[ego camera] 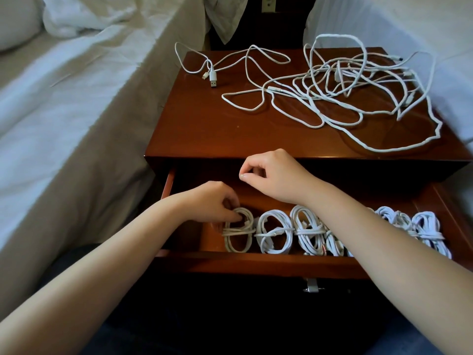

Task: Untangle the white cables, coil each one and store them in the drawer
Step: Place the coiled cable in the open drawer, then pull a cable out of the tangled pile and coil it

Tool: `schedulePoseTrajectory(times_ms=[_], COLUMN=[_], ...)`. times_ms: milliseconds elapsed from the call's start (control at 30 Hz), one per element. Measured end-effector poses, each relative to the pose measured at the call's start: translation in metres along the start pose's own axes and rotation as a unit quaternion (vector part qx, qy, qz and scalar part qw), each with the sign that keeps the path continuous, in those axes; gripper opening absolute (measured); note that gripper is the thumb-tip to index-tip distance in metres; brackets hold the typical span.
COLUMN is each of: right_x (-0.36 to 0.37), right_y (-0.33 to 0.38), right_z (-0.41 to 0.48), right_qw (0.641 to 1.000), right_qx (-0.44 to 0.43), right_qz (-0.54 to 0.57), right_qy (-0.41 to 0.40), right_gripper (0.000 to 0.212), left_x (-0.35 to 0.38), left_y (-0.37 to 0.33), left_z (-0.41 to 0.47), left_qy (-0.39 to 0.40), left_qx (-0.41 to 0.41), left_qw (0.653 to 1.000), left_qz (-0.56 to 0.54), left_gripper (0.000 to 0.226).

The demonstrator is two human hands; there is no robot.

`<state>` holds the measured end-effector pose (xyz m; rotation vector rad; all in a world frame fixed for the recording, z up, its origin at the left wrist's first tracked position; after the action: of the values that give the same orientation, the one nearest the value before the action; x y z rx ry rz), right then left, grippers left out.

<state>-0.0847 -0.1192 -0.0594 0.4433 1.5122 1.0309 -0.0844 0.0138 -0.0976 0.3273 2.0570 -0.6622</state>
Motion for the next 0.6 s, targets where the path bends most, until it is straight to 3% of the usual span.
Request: schedulePoseTrajectory(times_ms=[100, 267, 400, 600], right_x=[0.000, -0.013, -0.038, -0.083], right_y=[0.001, 0.018, 0.026, 0.009], right_z=[0.000, 0.001, 0.013, 0.042], right_qw=[1.000, 0.995, 0.993, 0.983], right_qx=[0.004, -0.017, -0.031, -0.014], right_qz=[0.016, 0.100, 0.096, 0.045], right_qy=[0.014, -0.020, -0.065, -0.176], right_gripper=[0.012, 0.008, 0.009, 0.011], left_x=[-0.004, -0.031, -0.065, -0.134], left_y=[0.003, 0.006, -0.001, -0.007], left_z=[-0.004, -0.011, -0.009, 0.020], left_qy=[0.029, -0.039, -0.054, -0.214], left_qx=[-0.031, -0.046, -0.032, -0.036], left_qw=[0.997, 0.988, 0.985, 0.959], left_qz=[-0.058, -0.144, -0.160, -0.184], left_gripper=[0.013, 0.014, 0.028, 0.023])
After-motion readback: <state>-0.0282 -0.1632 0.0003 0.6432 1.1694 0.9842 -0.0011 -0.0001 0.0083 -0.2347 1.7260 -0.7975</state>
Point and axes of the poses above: each hand's wrist, its own z-axis towards the middle knuckle, its own x-axis out of the palm, y = z × x, the point moved 5 cm from there along z, towards the middle knuckle, and after that the axes turned 15 degrees about z, right-handed, at the moved point
